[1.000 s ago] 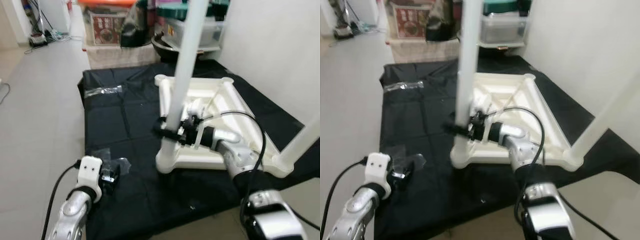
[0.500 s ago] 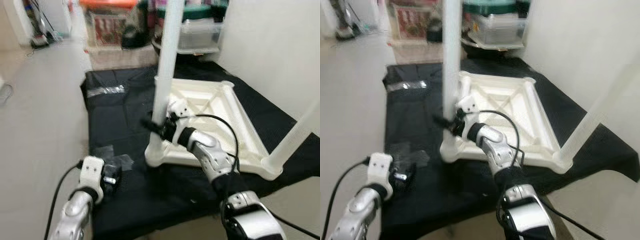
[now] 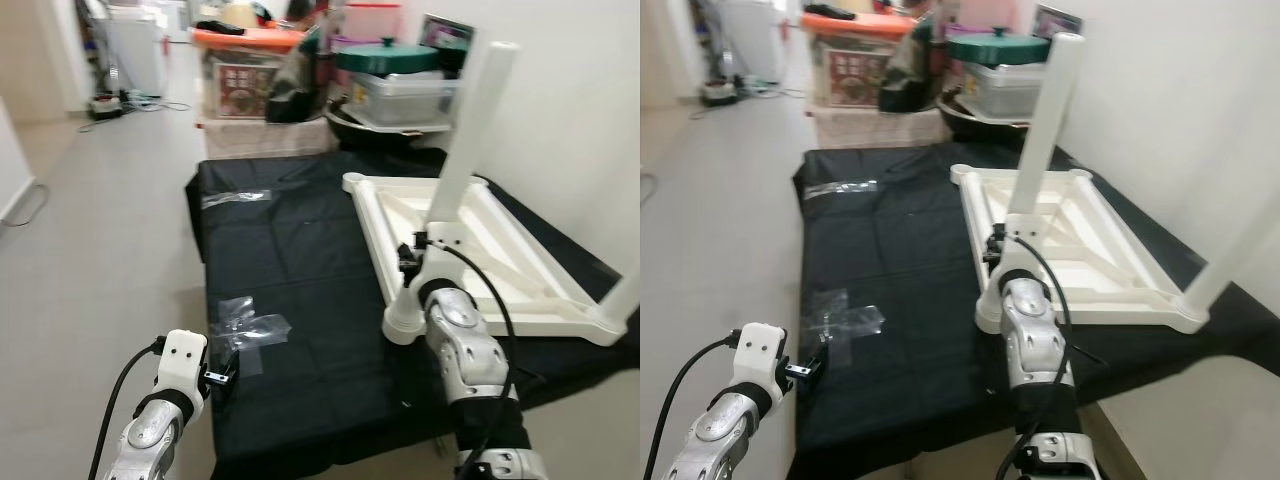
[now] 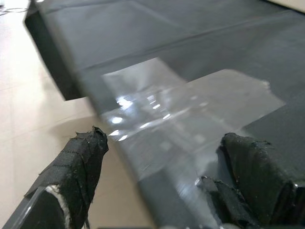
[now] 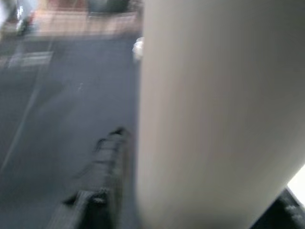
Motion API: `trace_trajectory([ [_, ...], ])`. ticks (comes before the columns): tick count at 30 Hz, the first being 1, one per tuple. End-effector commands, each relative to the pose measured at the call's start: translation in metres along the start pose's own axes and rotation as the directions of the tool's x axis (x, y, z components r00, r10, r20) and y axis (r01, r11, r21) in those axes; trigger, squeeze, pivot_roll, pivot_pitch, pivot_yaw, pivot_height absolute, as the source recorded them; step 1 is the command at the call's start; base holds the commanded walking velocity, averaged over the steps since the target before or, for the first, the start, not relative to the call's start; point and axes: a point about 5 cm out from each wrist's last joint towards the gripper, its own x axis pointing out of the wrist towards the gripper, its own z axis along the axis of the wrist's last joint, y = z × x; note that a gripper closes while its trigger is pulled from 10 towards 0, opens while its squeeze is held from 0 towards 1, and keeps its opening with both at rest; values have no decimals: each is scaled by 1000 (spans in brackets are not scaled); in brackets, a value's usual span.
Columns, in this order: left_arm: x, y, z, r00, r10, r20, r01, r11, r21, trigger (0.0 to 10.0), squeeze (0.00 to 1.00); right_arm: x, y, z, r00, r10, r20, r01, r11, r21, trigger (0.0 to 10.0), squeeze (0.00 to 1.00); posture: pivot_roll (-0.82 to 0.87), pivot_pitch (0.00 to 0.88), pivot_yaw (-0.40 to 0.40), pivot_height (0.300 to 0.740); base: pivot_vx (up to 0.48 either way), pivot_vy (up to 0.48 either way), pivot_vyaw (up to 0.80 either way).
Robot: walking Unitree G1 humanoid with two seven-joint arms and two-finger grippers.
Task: Building children table
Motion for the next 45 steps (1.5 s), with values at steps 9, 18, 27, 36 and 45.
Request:
trace_trajectory([
  [9, -1, 1, -5, 1000, -1, -26, 1, 1000, 6, 10000, 0, 10, 13, 74, 852, 428, 301, -446, 895, -10, 10000, 0, 16, 0, -75, 740, 0, 0, 0],
  [18, 1, 1, -2, 1000, 1, -15, -1, 1000, 1, 10000, 0, -3, 35, 47, 484, 868, 112, -857, 496, -140, 10000, 0, 46, 0, -94, 740, 0, 0, 0],
  [27, -4, 1, -4, 1000, 9, -18, -9, 1000, -3, 10000, 0, -30, 57, 24, 185, 982, 30, -966, 187, -177, 7608, 0, 52, 0, -95, 740, 0, 0, 0],
  [36, -3, 0, -4, 1000, -2, -22, 2, 1000, 0, 10000, 0, 11, 31, 1, 781, 624, 27, -614, 775, -150, 0, 0, 31, 0, -83, 740, 0, 0, 0],
  [45, -3, -1, -6, 1000, -5, -27, 5, 1000, 1, 10000, 0, 8, -51, -41, 941, -297, -163, 293, 955, -50, 0, 0, 31, 0, -81, 740, 0, 0, 0],
])
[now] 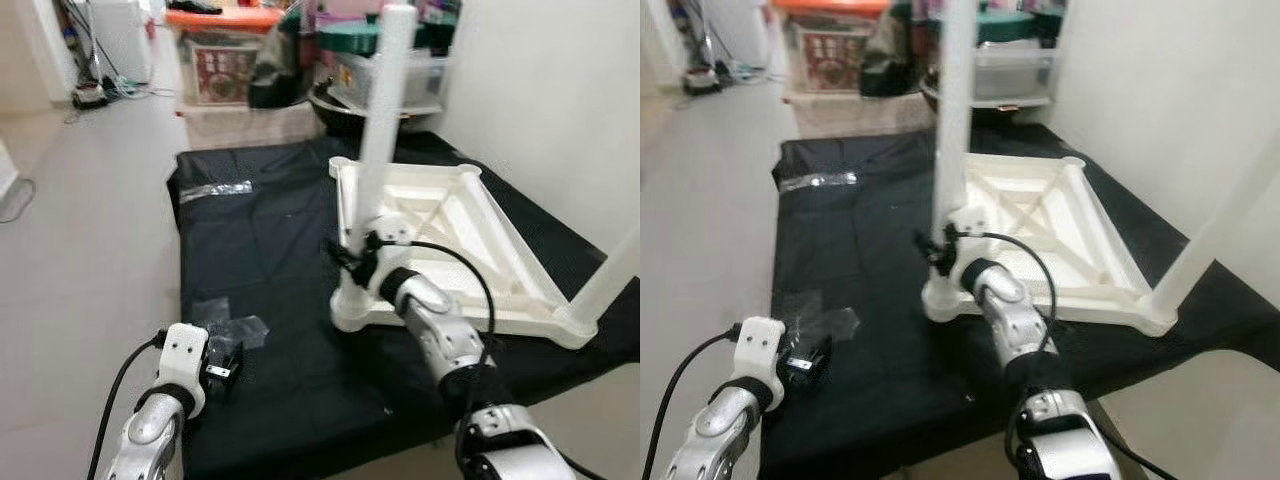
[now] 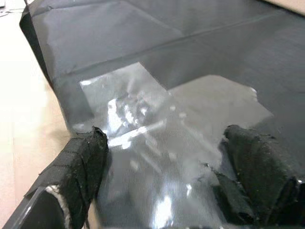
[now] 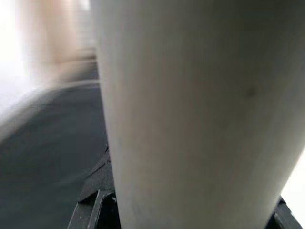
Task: Building children table
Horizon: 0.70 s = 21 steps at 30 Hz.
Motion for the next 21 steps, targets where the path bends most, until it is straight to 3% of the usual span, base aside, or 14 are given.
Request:
trace_trajectory([
  [1, -2, 0, -8, 999, 2, -39, -2, 1000, 0, 10000, 0, -17, -45, -48, 914, -318, -253, 306, 948, -88, 0, 0, 31, 0, -81, 740, 0, 0, 0],
  [3, -2, 1, -8, 999, 3, -41, -3, 1000, 1, 10000, 0, -27, -38, -49, 905, -334, -265, 320, 943, -95, 275, 0, 22, 0, -74, 740, 0, 0, 0],
  [4, -2, 1, -8, 999, 4, -41, -3, 1000, 1, 10000, 0, -27, -32, -48, 915, -300, -271, 287, 954, -86, 10000, 0, 22, 0, -74, 740, 0, 0, 0],
  [8, -1, 1, -7, 999, 2, -41, -2, 1000, 4, 10000, 0, -23, -11, -42, 955, -161, -250, 163, 987, -11, 10000, 0, 21, 0, -71, 740, 0, 0, 0],
  [9, 0, 1, -7, 999, 1, -39, 0, 1000, 6, 10000, 0, -19, -4, -36, 972, -107, -210, 121, 991, 52, 10000, 1000, 24, 0, -73, 740, 0, 0, 0],
  [11, 1, 2, -5, 999, 0, -35, 0, 1000, 8, 10000, 0, -10, 9, -15, 996, 43, -82, -29, 985, 169, 10000, 1000, 25, 0, -74, 740, 0, 0, 0],
  [14, 2, 3, -5, 999, 1, -34, -1, 1000, 8, 10000, 0, -6, 16, -4, 991, 127, -32, -118, 971, 209, 10000, 1000, 25, 0, -74, 740, 0, 0, 0],
  [15, 2, 3, -5, 999, 2, -34, -2, 1000, 8, 10000, 0, -4, 22, 13, 971, 234, 47, -239, 949, 205, 10000, 541, 21, 0, -70, 740, 0, 0, 0],
  [16, 2, 3, -5, 999, 2, -34, -2, 1000, 8, 10000, 0, -4, 22, 13, 971, 234, 47, -239, 949, 205, 10000, 541, 21, 0, -70, 740, 0, 0, 0],
  [17, 2, 3, -5, 999, 2, -35, -1, 1000, 9, 10000, 0, -4, 26, 28, 937, 331, 114, -347, 919, 186, 10000, 0, 24, 0, -71, 740, 0, 0, 0],
  [18, 2, 3, -5, 999, 2, -35, -1, 1000, 9, 10000, 0, -4, 26, 28, 937, 331, 114, -347, 919, 186, 10000, 0, 24, 0, -71, 740, 0, 0, 0],
  [19, 2, 3, -5, 999, -1, -34, 1, 1000, 11, 10000, 0, -6, 28, 55, 834, 510, 209, -537, 838, 98, 10000, 0, 30, 0, -74, 740, 0, 0, 0],
  [20, 3, 3, -5, 999, -1, -32, 1, 1000, 11, 10000, 0, -6, 28, 61, 796, 564, 221, -589, 805, 67, 10000, 0, 30, 0, -74, 740, 0, 0, 0],
  [21, 3, 3, -5, 999, -1, -32, 1, 1000, 11, 10000, 0, -6, 28, 61, 796, 564, 221, -589, 805, 67, 10000, 0, 30, 0, -74, 740, 0, 0, 0],
])
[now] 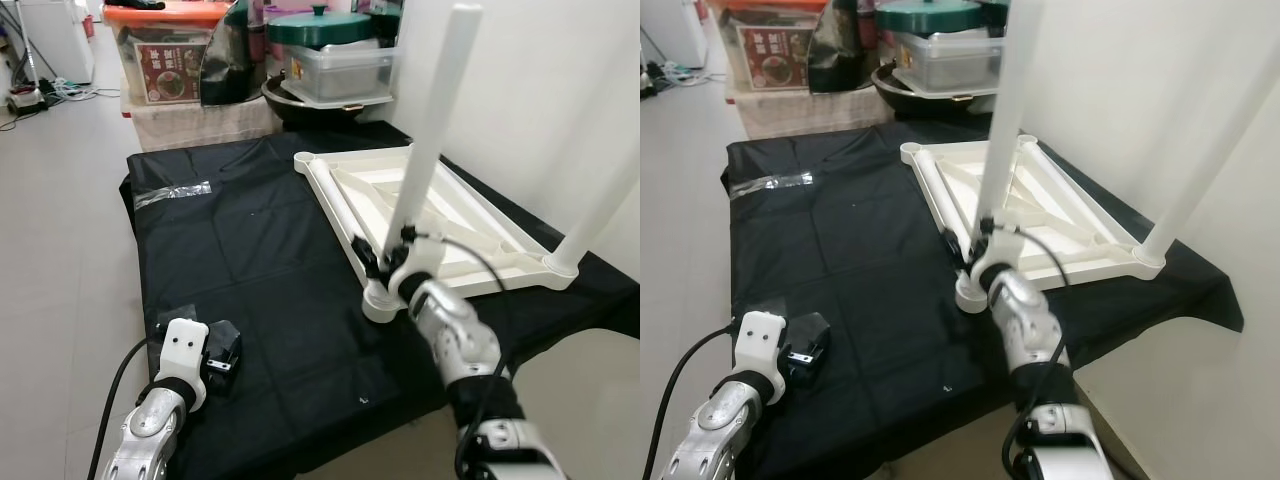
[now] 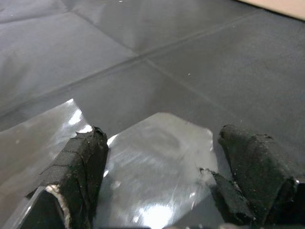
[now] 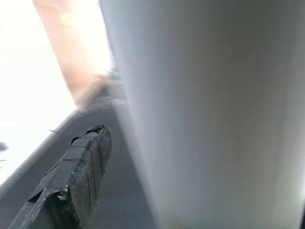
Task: Building children table
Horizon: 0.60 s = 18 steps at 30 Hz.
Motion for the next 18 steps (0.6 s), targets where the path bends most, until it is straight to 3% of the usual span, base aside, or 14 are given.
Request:
trace_trajectory([
  [1, -2, 1, -12, 998, -2, -62, 3, 1000, 6, 10000, 0, 5, 11, 7, 987, 157, 19, -156, 987, -34, 10000, 0, 37, 0, -80, 740, 0, 0, 0],
  [5, -2, 1, -11, 998, -1, -59, 1, 1000, 6, 10000, 0, 6, 18, 5, 960, 279, -11, -279, 959, -53, 10000, 0, 40, 0, -81, 740, 0, 0, 0],
  [7, -1, 1, -11, 998, 0, -57, 0, 1000, 7, 10000, 0, 3, 36, -2, 882, 468, -55, -471, 879, -67, 10000, 0, 47, 0, -86, 740, 0, 0, 0],
  [8, -2, 1, -11, 998, 2, -56, -1, 1000, 6, 10000, 0, -3, 48, -8, 812, 577, -88, -582, 810, -69, 6549, 0, 50, 0, -90, 740, 0, 0, 0],
  [9, -2, 1, -11, 998, 2, -56, -1, 1000, 6, 10000, 0, -3, 48, -8, 812, 577, -88, -582, 810, -69, 6549, 0, 50, 0, -90, 740, 0, 0, 0],
  [10, -2, 1, -10, 998, 3, -55, -2, 1000, 5, 10000, 0, -7, 55, -13, 762, 639, -108, -647, 760, -67, 6549, 0, 50, 0, -90, 740, 0, 0, 0],
  [11, -3, 1, -11, 998, 5, -55, -5, 1000, 5, 10000, 0, -12, 62, -21, 712, 687, -143, -700, 711, -66, 0, 0, 52, 0, -92, 740, 0, 0, 0],
  [15, -5, 2, -12, 998, 11, -57, -11, 1000, 3, 10000, 0, -16, 64, -36, 679, 704, -207, -727, 685, -52, 0, 0, 59, 0, -98, 740, 0, 0, 0],
  [17, -6, 2, -12, 998, 13, -58, -13, 1000, 3, 10000, 0, -15, 62, -42, 699, 675, -235, -704, 708, -58, 0, 0, 58, 0, -97, 740, 0, 0, 0],
  [18, -6, 3, -13, 998, 14, -59, -14, 1000, 2, 10000, 0, -10, 55, -48, 769, 588, -252, -620, 782, -68, 0, 0, 51, 0, -94, 740, 0, 0, 0],
])
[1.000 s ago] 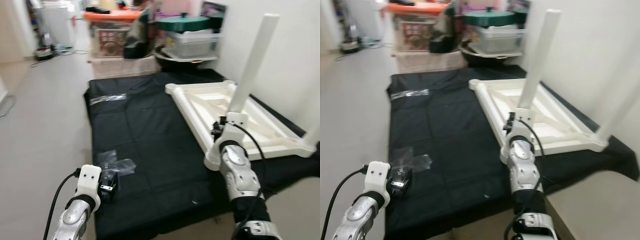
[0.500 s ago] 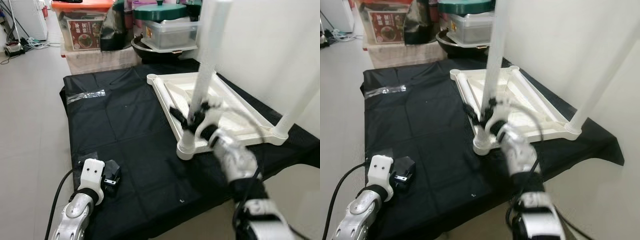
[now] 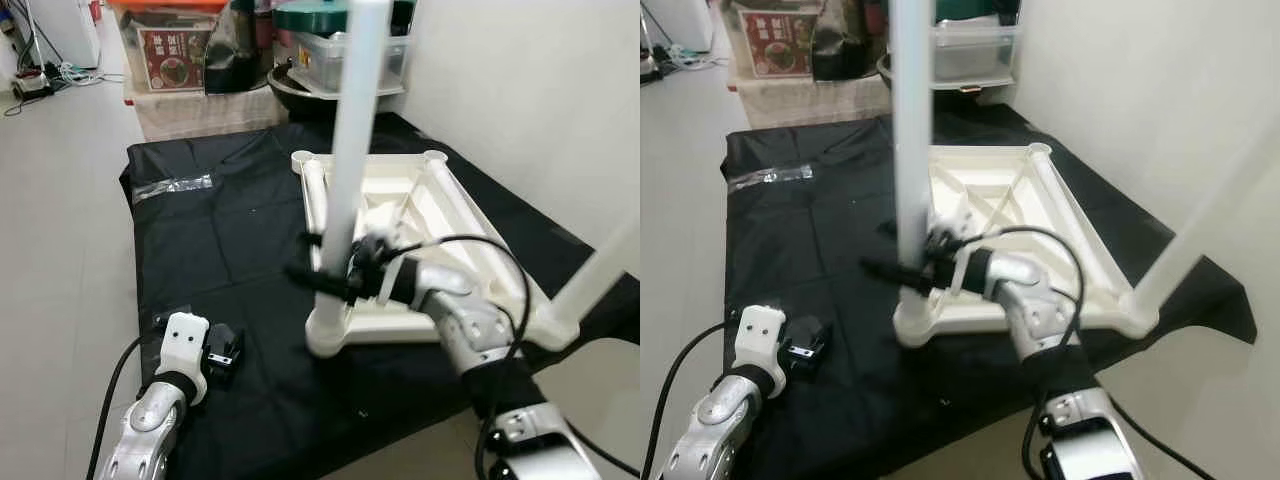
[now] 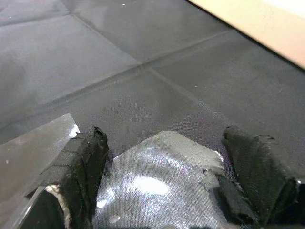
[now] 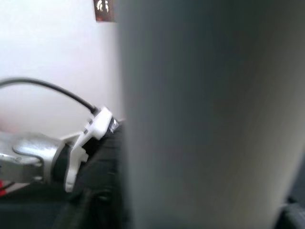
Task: Building children table
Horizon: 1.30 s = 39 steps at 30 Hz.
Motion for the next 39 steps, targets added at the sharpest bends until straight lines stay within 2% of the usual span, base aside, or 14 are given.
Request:
trace_trajectory([
  [1, -7, 2, -16, 997, 12, -79, -12, 1000, 1, 10000, 0, 0, -12, -22, 973, -204, -104, 210, 976, 59, 0, 0, 46, 0, -92, 740, 0, 0, 0],
  [7, -6, 0, -17, 997, 8, -81, -8, 1000, 0, 10000, 0, -36, -53, -53, 527, -789, -316, 841, 538, 59, 0, 0, 37, 0, -87, 740, 0, 0, 0],
  [10, -6, -1, -17, 997, 4, -81, -4, 1000, -1, 10000, 0, -93, -51, -80, 38, -894, -446, 999, 37, 12, 0, 0, 32, 0, -81, 740, 0, 0, 0],
  [13, -6, -1, -17, 996, 2, -84, -2, 1000, 0, 10000, 0, -104, -42, -81, -64, -904, -422, 998, -54, -36, 0, 0, 29, 0, -79, 740, 0, 0, 0],
  [16, -6, 0, -17, 996, 1, -86, -1, 1000, 0, 10000, 0, -94, -33, -78, -25, -908, -419, 999, -11, -36, 0, 0, 22, 0, -72, 740, 0, 0, 0],
  [18, -6, 0, -17, 996, 0, -87, 0, 1000, 0, 10000, 0, -84, -31, -76, 23, -910, -415, 999, 31, -12, 3373, 0, 18, 0, -69, 740, 0, 0, 0],
  [19, -6, 0, -18, 996, -2, -88, 2, 1000, 1, 10000, 0, -69, -29, -70, 117, -916, -383, 993, 117, 23, 10000, 0, 18, 0, -69, 740, 0, 0, 0],
  [20, -6, 0, -18, 996, -2, -88, 2, 1000, 1, 10000, 0, -69, -29, -70, 117, -916, -383, 993, 117, 23, 10000, 0, 18, 0, -69, 740, 0, 0, 0],
  [21, -5, -1, -17, 996, -5, -87, 5, 1000, 1, 10000, 0, -54, -29, -60, 247, -917, -314, 968, 220, 119, 10000, 1000, 20, 0, -67, 740, 0, 0, 0],
  [25, -3, -1, -15, 997, -6, -82, 6, 1000, 1, 10000, 0, -31, -39, -23, 475, -870, -131, 867, 437, 237, 10000, 1000, 20, 0, -68, 740, 0, 0, 0],
  [26, -3, 0, -15, 997, -4, -82, 5, 1000, 2, 10000, 0, -28, -44, -10, 564, -822, -75, 810, 534, 243, 10000, 0, 20, 0, -70, 740, 0, 0, 0],
  [28, -3, 1, -16, 997, -3, -83, 3, 1000, 2, 10000, 0, -27, -46, -2, 618, -785, -41, 768, 592, 244, 10000, 0, 20, 0, -70, 740, 0, 0, 0],
  [29, -4, 0, -16, 997, 0, -82, 0, 1000, 0, 10000, 0, -25, -46, 20, 767, -638, 67, 620, 763, 183, 10000, 0, 23, 0, -76, 740, 0, 0, 0],
  [39, -3, -2, -16, 997, 5, -79, -5, 1000, -4, 10000, 0, -9, -30, 23, 958, -275, 75, 268, 958, 98, 10000, 0, 40, 0, -92, 740, 0, 0, 0],
])
